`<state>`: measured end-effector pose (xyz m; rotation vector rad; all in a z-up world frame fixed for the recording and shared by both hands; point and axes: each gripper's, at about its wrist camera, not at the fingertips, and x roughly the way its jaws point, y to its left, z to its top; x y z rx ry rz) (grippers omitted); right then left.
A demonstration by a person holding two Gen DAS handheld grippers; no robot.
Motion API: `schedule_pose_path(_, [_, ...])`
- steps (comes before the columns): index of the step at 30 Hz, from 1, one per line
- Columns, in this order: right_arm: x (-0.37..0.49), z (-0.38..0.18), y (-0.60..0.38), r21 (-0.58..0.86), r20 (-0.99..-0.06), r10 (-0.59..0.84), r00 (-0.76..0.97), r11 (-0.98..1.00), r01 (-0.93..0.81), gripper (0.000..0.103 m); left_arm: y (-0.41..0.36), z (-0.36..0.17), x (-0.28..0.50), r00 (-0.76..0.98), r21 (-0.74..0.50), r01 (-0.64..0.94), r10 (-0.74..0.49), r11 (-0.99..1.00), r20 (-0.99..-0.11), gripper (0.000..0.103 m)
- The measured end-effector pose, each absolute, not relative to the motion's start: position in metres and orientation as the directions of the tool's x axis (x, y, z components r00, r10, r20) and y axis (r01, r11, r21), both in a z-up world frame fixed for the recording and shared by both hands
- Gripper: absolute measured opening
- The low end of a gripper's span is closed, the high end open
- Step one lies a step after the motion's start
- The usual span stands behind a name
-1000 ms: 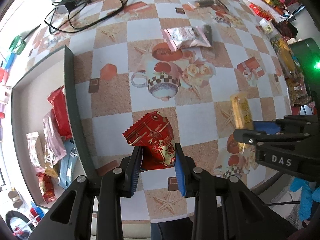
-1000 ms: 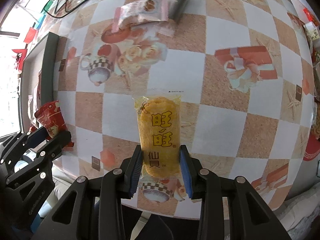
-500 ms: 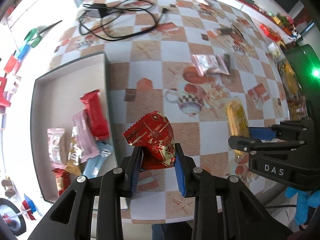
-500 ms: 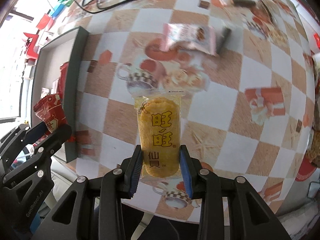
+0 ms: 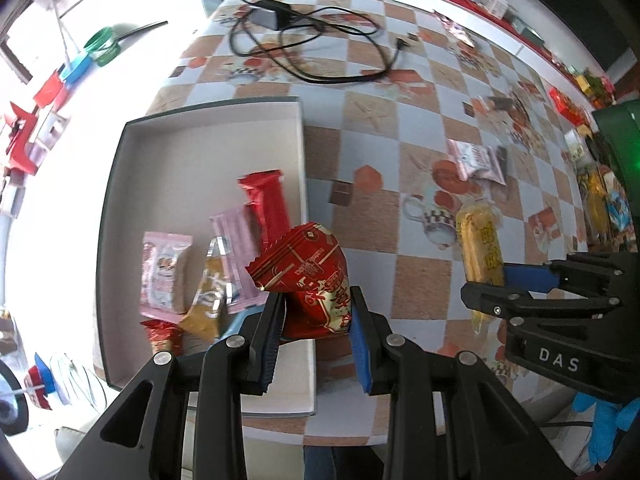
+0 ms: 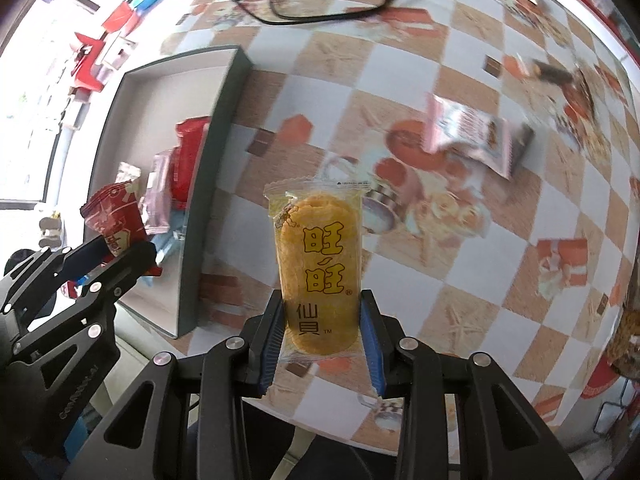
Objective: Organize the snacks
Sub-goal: 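Carry the cracker pack and red packet over the white tray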
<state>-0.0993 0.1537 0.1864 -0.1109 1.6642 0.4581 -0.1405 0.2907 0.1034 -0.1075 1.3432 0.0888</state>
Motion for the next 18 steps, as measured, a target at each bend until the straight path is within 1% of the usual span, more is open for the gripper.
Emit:
schedule_pose_path(8, [-0.096,0.190,0.192,0.244,-0.968,0.199,-0.152,0.884,-0.399,0.037,0.329,0.104,-0.147,0.231,-0.028,-0.220,0.024,0.975,-0.973,0.034])
schedule_pose_path(18, [-0.093,0.195,0.243,0.264,-0.964,0.214,-0.159,0.845,-0.465,0.037,0.370,0.094,-0.159,0.199,-0.037,-0.328,0.031,0.944,-0.979,0.034])
